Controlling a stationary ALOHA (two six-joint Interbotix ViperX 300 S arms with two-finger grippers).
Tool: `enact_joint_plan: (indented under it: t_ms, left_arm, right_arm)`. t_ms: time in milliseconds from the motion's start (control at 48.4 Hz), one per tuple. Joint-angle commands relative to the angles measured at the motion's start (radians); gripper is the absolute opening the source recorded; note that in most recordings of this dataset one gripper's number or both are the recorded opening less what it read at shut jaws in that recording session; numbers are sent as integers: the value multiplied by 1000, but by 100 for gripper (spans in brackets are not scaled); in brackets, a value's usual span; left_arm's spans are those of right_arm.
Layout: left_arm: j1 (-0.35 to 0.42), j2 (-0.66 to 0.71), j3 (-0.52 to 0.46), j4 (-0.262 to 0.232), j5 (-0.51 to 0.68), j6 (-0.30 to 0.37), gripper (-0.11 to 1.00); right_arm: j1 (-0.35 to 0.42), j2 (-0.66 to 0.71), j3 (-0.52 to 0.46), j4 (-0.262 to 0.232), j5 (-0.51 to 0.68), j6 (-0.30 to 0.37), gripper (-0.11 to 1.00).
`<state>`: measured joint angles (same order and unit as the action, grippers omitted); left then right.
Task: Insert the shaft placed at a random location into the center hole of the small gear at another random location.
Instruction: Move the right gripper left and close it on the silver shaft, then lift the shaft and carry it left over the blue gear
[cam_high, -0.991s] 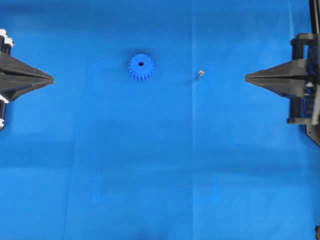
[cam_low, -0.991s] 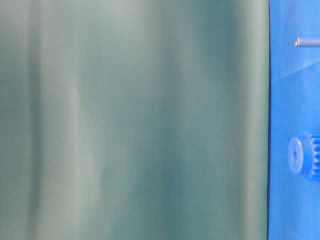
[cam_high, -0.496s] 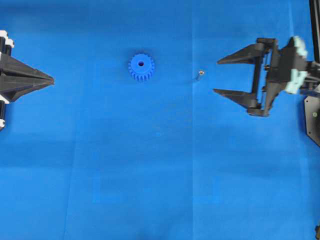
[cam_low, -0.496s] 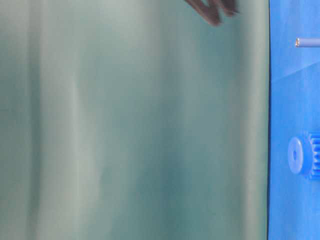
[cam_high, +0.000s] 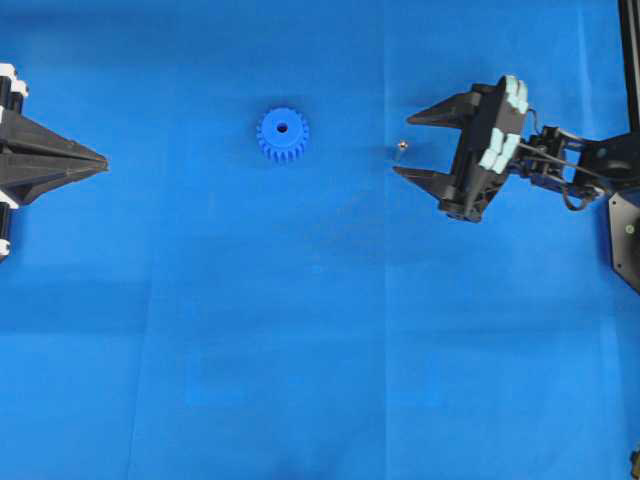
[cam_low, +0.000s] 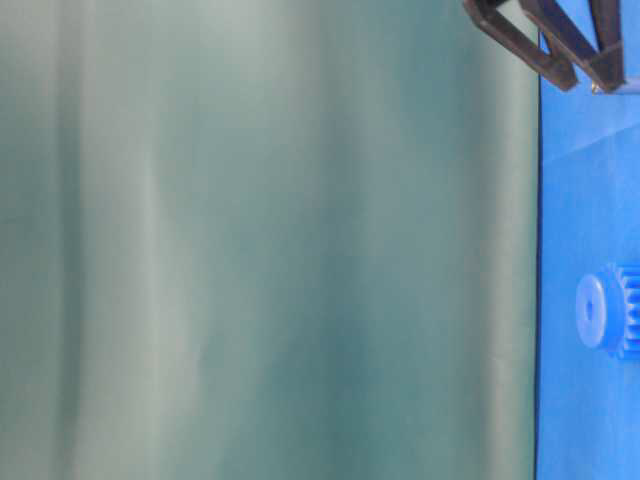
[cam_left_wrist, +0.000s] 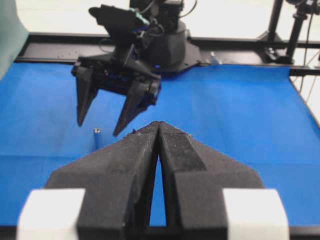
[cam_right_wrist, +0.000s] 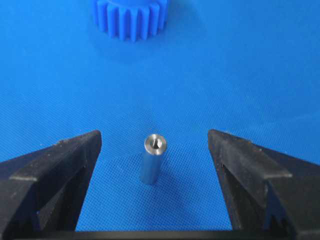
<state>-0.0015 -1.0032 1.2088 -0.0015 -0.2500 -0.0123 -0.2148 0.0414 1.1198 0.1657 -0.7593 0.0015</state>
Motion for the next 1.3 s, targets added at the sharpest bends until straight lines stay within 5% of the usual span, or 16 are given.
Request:
enact_joint_plan:
  t_ms: [0,248,537,867,1280]
  left_arm:
    - [-2,5,-9,-2,-9,0,0]
    - [-2,5,-6,0,-9,0,0]
    - [0,5,-6,-2,-9,0,0]
    - [2,5,-5,-2,-8,-2,0]
    - [2,5,-6,-2,-6,-2,0]
  right_arm:
    - [-3,5,-21,3,-12,2,78]
    - [-5,12,-26,14,-12,0,66]
    - [-5,12,-23,3,6,-2,4]
    - [3,-28,-40,2,31,3,3]
    - [2,-244,-109,8,291,-8,3]
